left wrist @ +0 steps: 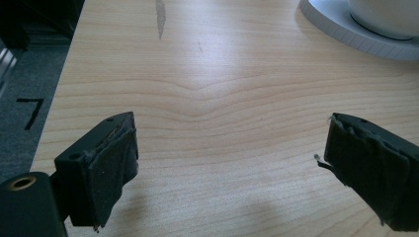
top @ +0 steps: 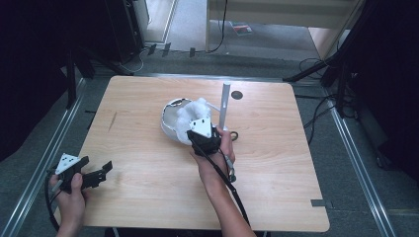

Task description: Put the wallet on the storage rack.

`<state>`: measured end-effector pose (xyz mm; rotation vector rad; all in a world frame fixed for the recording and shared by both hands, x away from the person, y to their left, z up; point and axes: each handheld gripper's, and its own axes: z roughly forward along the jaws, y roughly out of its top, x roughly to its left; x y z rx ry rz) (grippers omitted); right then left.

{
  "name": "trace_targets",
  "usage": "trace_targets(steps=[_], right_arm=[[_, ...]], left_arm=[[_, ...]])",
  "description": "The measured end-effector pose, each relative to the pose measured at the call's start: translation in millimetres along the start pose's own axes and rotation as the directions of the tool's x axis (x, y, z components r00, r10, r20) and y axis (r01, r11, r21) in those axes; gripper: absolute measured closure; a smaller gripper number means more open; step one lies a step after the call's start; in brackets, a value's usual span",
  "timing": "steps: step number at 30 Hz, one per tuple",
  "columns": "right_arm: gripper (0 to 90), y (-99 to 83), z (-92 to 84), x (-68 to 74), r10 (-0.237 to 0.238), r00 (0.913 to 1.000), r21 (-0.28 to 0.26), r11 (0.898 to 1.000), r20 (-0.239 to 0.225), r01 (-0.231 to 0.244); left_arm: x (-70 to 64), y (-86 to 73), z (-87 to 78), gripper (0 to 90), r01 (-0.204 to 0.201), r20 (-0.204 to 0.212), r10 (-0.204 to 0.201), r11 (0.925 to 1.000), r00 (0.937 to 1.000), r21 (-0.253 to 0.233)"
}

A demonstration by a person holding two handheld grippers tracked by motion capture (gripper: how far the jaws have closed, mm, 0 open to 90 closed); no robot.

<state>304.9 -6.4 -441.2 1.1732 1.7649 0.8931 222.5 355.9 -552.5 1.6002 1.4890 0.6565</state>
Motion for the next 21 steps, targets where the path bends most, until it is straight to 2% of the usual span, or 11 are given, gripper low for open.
trace_targets(steps=[5, 14, 20, 21], right_arm=[[76.5, 4.3, 6.0, 2.2, 0.018, 0.9998, 0.009, 1.000, 0.011, -0.018], [76.5, 10.9, 21.3, 10.3, 0.014, 0.9982, 0.031, 0.999, 0.059, -0.016], [74.0, 12.2, 28.1, 14.7, 0.037, 0.9987, 0.023, 0.999, 0.035, -0.038], [70.5, 11.7, 29.6, 14.1, 0.060, 0.9982, -0.004, 0.998, -0.004, -0.060]], left_arm=[[0.2, 0.0, -0.1, 7.0, 0.000, 0.001, 0.000, 1.0000, 1.0000, 0.002], [0.3, 0.1, -0.1, 7.0, 0.001, 0.002, -0.001, 1.0000, 1.0000, 0.002], [0.5, 0.1, -0.3, 7.0, 0.001, 0.002, -0.001, 1.0000, 1.0000, 0.005], [0.7, 0.1, -0.2, 7.0, 0.000, 0.002, 0.000, 1.0000, 1.0000, 0.004]])
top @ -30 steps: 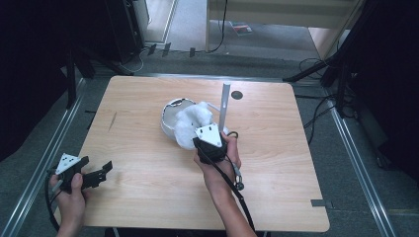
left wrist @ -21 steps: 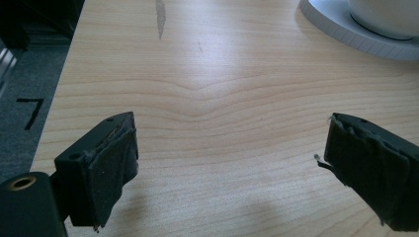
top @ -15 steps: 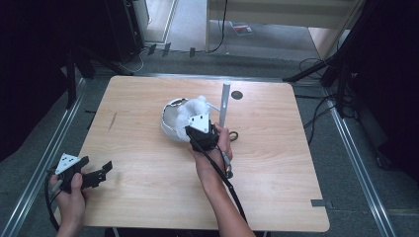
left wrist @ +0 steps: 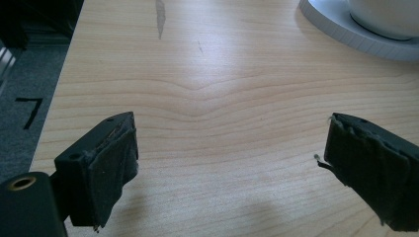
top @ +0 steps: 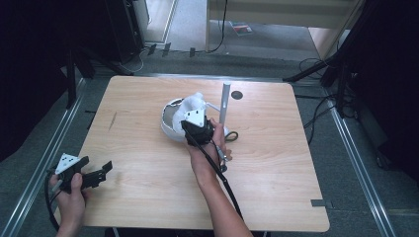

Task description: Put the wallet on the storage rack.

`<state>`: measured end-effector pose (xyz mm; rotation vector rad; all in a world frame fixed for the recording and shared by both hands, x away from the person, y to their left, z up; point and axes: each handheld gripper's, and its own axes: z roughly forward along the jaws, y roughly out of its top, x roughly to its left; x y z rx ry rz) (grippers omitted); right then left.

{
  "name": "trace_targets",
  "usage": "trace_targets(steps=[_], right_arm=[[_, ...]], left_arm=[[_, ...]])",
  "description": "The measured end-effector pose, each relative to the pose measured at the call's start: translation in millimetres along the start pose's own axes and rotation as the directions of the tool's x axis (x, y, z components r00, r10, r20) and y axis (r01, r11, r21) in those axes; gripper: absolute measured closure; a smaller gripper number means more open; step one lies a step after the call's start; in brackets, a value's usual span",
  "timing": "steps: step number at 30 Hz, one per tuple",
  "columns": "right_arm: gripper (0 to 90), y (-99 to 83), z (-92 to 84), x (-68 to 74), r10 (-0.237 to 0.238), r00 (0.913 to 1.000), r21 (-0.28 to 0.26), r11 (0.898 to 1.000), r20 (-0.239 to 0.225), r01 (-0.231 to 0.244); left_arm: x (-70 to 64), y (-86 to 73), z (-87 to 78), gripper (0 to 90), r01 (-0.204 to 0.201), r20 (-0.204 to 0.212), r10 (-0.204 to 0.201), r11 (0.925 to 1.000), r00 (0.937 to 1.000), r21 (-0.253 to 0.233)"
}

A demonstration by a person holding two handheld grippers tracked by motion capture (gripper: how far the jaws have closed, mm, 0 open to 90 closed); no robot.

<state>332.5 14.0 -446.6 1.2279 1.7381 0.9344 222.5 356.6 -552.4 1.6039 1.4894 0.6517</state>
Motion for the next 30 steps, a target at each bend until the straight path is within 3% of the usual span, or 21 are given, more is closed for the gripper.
trace_targets(steps=[1, 2, 3, 4, 5, 8, 16, 22, 27, 30], right_arm=[[70.5, 0.0, 0.0, 0.0, 0.000, 1.0000, 0.000, 1.000, 0.000, 0.000], [68.0, 0.2, 0.2, -0.8, 0.006, 0.9994, -0.021, 1.000, -0.033, -0.007], [61.7, 1.0, -0.3, -3.7, 0.021, 0.9927, -0.068, 0.997, -0.119, -0.029], [60.3, 1.5, -0.9, -5.3, 0.033, 0.9862, -0.083, 0.995, -0.162, -0.047], [60.3, 1.5, -0.9, -5.3, 0.033, 0.9862, -0.083, 0.995, -0.162, -0.047], [63.0, 1.8, -0.9, -8.4, 0.057, 0.9726, -0.081, 0.994, -0.225, -0.077], [66.7, 0.0, 3.8, -7.3, 0.045, 0.9712, -0.088, 0.994, -0.234, -0.067], [65.8, 0.4, 9.2, -4.2, 0.033, 0.9609, -0.134, 0.988, -0.275, -0.073], [65.8, -7.5, 23.2, 2.4, -0.016, 0.9614, -0.070, 0.998, -0.275, -0.004], [65.5, -10.3, 26.0, 2.2, -0.016, 0.9632, -0.062, 0.998, -0.268, -0.001]], left_arm=[[0.0, 0.0, 0.0, 7.0, 0.000, 0.000, 0.000, 1.0000, 1.0000, 0.000], [-0.1, -0.1, 0.1, 7.0, 0.005, 0.002, -0.005, 1.0000, 1.0000, 0.000], [0.0, -0.1, 0.2, 7.0, 0.007, 0.002, -0.007, 1.0000, 1.0000, -0.001], [0.0, 0.0, 0.2, 7.0, 0.007, 0.003, -0.007, 1.0000, 1.0000, -0.001], [-0.1, 0.0, 0.2, 7.0, 0.007, 0.003, -0.007, 1.0000, 1.0000, -0.001], [-0.2, 0.0, 0.3, 7.0, 0.007, 0.002, -0.007, 1.0000, 1.0000, -0.001], [0.1, 0.1, 0.3, 7.0, 0.002, 0.003, -0.002, 1.0000, 1.0000, 0.000], [0.1, 0.0, 0.2, 7.0, 0.005, 0.003, -0.005, 1.0000, 1.0000, -0.001], [-0.2, 0.0, 0.3, 7.0, 0.006, 0.003, -0.006, 1.0000, 1.0000, 0.000], [-0.1, -0.1, 0.2, 7.0, 0.006, 0.003, -0.006, 1.0000, 1.0000, -0.001]])
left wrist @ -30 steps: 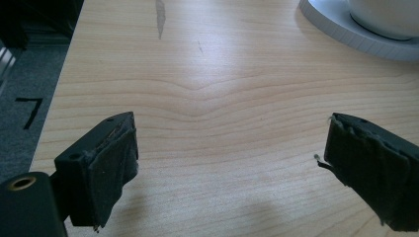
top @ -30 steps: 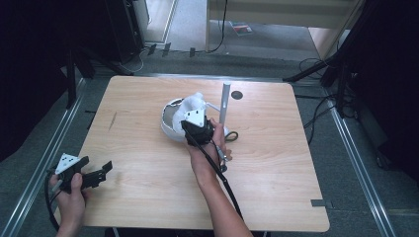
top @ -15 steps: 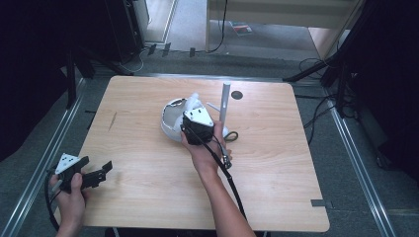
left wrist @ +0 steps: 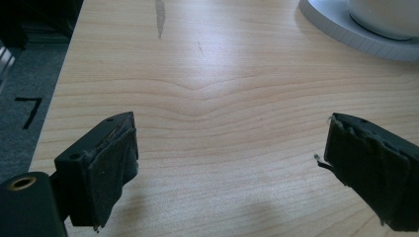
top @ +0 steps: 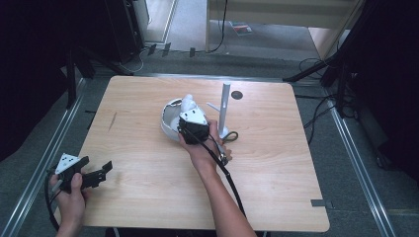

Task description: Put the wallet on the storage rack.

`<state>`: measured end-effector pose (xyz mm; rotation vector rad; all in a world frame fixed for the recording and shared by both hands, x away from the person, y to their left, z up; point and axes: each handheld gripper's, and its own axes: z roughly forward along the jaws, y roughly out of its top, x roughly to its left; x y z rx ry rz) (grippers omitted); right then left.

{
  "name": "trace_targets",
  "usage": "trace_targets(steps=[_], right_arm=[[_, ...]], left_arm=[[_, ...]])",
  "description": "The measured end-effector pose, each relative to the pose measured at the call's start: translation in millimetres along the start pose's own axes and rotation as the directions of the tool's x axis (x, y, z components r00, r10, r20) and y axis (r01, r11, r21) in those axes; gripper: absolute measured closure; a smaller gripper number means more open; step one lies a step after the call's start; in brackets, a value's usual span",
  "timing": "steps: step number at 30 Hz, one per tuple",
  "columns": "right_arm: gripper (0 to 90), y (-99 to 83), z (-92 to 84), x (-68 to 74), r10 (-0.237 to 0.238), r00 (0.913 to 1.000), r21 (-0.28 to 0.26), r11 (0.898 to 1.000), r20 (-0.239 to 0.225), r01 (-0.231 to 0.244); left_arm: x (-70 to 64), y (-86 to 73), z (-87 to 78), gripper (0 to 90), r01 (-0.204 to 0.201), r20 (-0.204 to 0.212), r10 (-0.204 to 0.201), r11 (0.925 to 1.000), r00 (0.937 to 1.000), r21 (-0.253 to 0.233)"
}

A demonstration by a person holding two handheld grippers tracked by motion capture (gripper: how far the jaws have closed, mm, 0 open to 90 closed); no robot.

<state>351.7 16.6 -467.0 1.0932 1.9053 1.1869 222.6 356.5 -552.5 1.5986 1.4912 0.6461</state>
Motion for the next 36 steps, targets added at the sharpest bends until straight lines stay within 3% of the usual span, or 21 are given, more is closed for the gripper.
trace_targets(steps=[1, 5, 6, 9, 10, 14, 20, 26, 30, 36], right_arm=[[64.7, 0.2, 0.0, -3.5, 0.026, 0.9995, 0.006, 1.000, -0.017, -0.026], [57.8, 1.4, -2.9, -7.3, 0.014, 0.9996, 0.002, 1.000, -0.026, -0.014], [50.6, 1.4, -9.3, -8.0, 0.027, 0.9994, -0.010, 1.000, -0.020, -0.027], [46.6, 0.8, -17.3, -8.9, 0.028, 0.9985, -0.023, 0.999, -0.048, -0.029], [44.1, -0.3, -25.7, -9.4, 0.000, 0.9982, -0.030, 1.000, -0.060, -0.002], [41.5, -2.1, -39.6, -12.4, -0.012, 0.9966, -0.039, 0.999, -0.081, 0.009], [36.7, -10.5, -61.3, -26.6, 0.060, 0.9887, -0.004, 0.998, -0.138, -0.061], [32.0, -16.3, -73.1, -35.7, 0.062, 0.9914, 0.006, 0.998, -0.115, -0.062], [28.6, -22.0, -79.9, -40.9, 0.041, 0.9977, 0.040, 0.998, -0.054, -0.039], [30.4, -34.5, -83.9, -55.8, 0.070, 0.9974, 0.070, 0.995, -0.021, -0.068]], left_arm=[[-0.1, 0.0, 0.0, 7.0, 0.000, 0.001, 0.000, 1.0000, 1.0000, 0.000], [-0.3, 0.1, 0.1, 7.0, -0.003, -0.001, 0.003, 1.0000, 1.0000, 0.003], [-0.4, 0.1, 0.0, 7.0, -0.003, -0.002, 0.003, 1.0000, 1.0000, 0.003], [-0.6, 0.1, 0.1, 7.0, 0.001, -0.002, -0.001, 1.0000, 1.0000, 0.001], [-0.6, 0.1, 0.2, 7.0, 0.000, -0.003, 0.000, 1.0000, 1.0000, 0.001], [-1.0, 0.1, 0.3, 7.0, -0.003, -0.005, 0.003, 1.0000, 1.0000, -0.001], [-1.5, 0.2, 0.9, 7.0, -0.009, -0.008, 0.009, 1.0000, 0.9999, 0.003], [-1.6, 0.2, 0.7, 7.0, -0.006, -0.009, 0.006, 1.0000, 0.9999, 0.002], [-1.5, 0.2, 0.7, 7.0, -0.005, -0.007, 0.005, 1.0000, 1.0000, 0.002], [-1.6, 0.0, 0.3, 7.0, -0.008, -0.006, 0.008, 1.0000, 0.9999, 0.003]])
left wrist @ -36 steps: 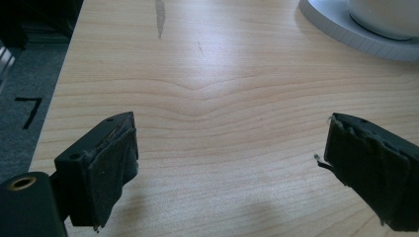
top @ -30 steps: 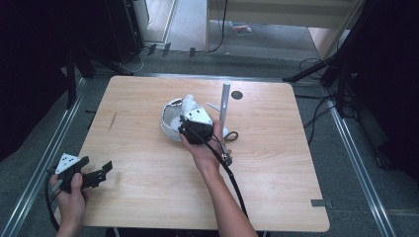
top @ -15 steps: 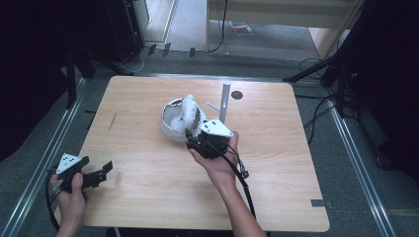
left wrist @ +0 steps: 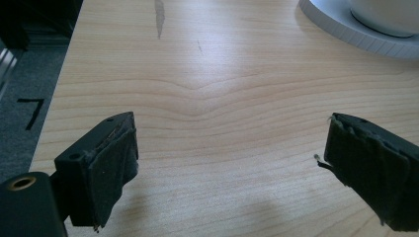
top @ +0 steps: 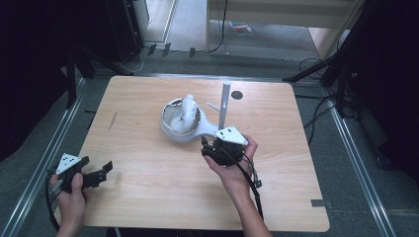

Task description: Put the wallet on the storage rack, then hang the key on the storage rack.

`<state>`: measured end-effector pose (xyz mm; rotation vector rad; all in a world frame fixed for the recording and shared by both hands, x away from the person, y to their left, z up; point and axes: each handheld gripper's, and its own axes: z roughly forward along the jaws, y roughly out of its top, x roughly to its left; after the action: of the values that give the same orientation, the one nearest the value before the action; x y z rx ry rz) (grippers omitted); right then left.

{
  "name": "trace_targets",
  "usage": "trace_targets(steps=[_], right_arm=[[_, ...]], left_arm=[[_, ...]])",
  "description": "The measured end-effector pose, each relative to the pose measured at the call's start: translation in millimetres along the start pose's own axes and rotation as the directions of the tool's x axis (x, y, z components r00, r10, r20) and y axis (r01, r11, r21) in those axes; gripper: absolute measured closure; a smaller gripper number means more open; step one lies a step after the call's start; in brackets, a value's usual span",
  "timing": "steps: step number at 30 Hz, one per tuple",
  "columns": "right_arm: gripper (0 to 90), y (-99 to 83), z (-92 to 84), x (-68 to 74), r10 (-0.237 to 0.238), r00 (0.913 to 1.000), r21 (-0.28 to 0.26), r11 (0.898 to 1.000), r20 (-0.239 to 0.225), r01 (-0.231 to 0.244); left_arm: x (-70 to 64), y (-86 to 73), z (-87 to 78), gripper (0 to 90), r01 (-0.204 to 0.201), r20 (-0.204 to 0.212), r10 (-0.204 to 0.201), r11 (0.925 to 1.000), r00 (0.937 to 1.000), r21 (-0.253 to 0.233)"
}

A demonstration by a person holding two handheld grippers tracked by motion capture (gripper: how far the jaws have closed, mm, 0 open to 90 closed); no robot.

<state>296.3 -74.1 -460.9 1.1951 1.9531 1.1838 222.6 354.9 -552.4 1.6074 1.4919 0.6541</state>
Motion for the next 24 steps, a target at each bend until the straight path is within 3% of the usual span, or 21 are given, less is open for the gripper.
trace_targets(steps=[9, 20, 24], right_arm=[[32.0, -16.7, 0.0, -32.9, 0.108, 0.9919, 0.057, 0.992, 0.067, -0.112], [36.8, -28.6, 5.9, -52.6, 0.165, 0.9797, 0.113, 0.978, 0.113, -0.178], [41.7, -31.6, 10.1, -58.8, 0.197, 0.9730, 0.149, 0.966, 0.120, -0.214]], left_arm=[[-0.5, -0.2, -0.2, 7.0, -0.004, 0.003, 0.004, 1.0000, 1.0000, 0.003], [-0.6, -0.2, -0.3, 7.0, -0.006, 0.003, 0.006, 1.0000, 1.0000, 0.003], [-0.5, -0.2, -0.3, 7.0, -0.004, 0.003, 0.004, 1.0000, 1.0000, 0.003]])
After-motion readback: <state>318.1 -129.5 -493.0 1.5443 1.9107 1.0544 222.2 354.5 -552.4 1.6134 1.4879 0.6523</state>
